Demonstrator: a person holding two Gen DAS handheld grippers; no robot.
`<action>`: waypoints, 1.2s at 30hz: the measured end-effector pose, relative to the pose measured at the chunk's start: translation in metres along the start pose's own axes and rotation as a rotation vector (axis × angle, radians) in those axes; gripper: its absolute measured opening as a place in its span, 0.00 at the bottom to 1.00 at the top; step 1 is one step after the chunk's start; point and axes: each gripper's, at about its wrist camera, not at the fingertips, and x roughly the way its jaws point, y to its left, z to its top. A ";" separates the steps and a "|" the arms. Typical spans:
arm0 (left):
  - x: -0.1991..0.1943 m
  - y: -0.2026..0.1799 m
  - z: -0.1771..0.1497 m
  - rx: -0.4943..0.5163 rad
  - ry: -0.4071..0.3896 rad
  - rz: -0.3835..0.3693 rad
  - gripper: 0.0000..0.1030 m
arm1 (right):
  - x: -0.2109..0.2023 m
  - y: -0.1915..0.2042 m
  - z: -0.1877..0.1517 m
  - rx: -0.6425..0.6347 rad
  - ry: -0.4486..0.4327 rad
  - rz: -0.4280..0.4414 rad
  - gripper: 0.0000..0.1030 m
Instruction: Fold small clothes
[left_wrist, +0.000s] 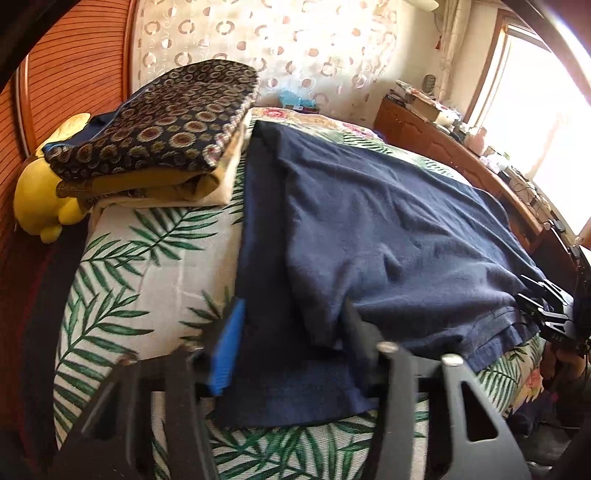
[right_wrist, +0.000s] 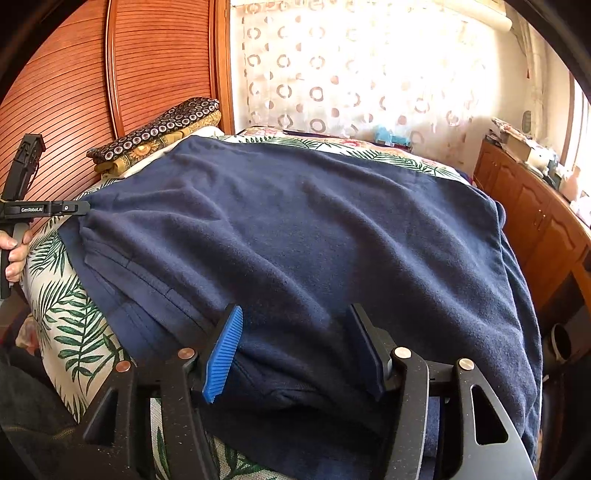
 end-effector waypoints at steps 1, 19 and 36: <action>0.002 -0.002 0.001 0.000 0.014 -0.030 0.21 | 0.000 0.000 0.000 0.000 0.000 0.000 0.59; -0.012 -0.012 0.012 0.047 -0.012 0.095 0.35 | -0.001 -0.004 -0.002 -0.004 -0.008 0.008 0.59; 0.005 0.012 0.014 -0.025 0.014 0.121 0.47 | -0.002 -0.005 -0.003 -0.009 -0.008 0.011 0.59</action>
